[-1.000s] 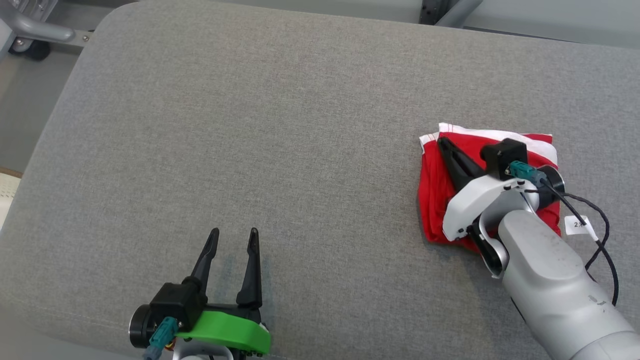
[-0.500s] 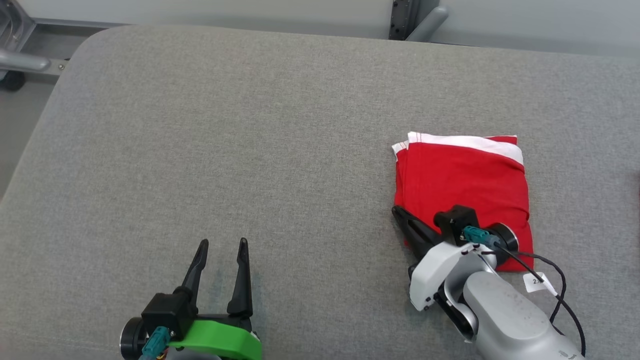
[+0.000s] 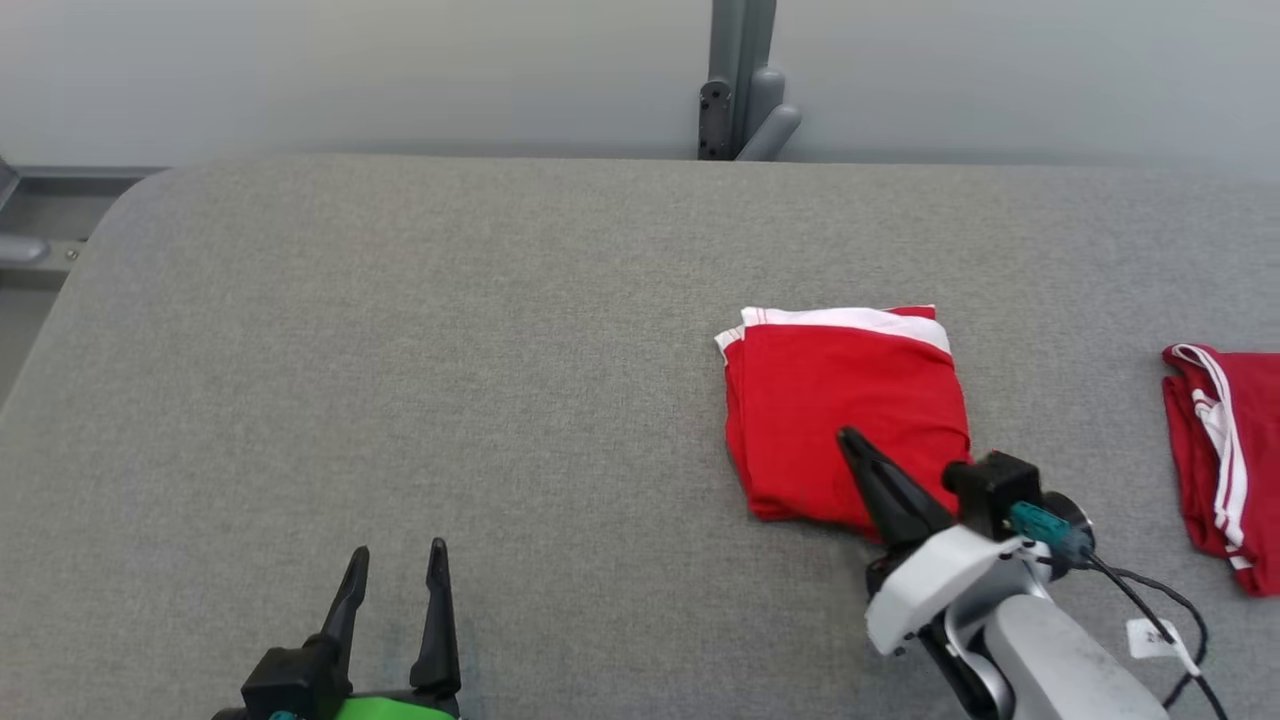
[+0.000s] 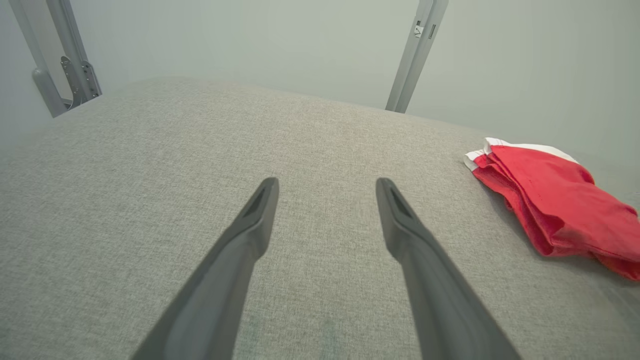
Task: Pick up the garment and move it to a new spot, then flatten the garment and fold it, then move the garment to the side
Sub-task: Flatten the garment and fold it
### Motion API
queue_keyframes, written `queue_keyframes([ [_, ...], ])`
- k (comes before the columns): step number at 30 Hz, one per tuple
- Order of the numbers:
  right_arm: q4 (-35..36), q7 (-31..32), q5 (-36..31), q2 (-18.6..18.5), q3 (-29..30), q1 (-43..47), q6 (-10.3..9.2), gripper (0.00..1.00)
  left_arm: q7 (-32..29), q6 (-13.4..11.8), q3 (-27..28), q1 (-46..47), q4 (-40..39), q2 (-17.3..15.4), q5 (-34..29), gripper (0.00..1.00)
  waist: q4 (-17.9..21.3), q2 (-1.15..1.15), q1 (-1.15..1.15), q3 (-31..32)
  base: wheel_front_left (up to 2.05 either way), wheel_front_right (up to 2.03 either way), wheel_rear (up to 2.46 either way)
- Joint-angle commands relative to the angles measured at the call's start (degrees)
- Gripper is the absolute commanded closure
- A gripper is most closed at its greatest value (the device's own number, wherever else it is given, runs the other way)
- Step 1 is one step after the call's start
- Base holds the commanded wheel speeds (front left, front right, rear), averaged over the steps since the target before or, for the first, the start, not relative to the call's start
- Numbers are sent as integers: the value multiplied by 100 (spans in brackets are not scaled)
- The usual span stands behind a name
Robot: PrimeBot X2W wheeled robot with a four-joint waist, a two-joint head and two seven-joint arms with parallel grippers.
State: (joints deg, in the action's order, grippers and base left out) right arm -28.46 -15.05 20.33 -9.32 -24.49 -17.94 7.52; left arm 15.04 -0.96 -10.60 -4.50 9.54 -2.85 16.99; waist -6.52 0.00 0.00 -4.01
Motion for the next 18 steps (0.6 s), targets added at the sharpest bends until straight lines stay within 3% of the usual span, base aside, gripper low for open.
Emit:
queue_keyframes([
  [1,295,-15,-167,-108,314,339,-6,0,15,35,90,-165,-17,-13,-72,0,341,0,0,358,0,0,0],
  [10,1483,-16,-659,-309,1870,1466,-6,0,15,93,318,-402,-84,-13,-117,0,570,0,0,558,0,0,0],
  [18,1909,-15,-941,-320,2933,2320,-6,0,15,165,517,-592,-65,-12,-243,0,627,0,0,663,0,0,0],
])
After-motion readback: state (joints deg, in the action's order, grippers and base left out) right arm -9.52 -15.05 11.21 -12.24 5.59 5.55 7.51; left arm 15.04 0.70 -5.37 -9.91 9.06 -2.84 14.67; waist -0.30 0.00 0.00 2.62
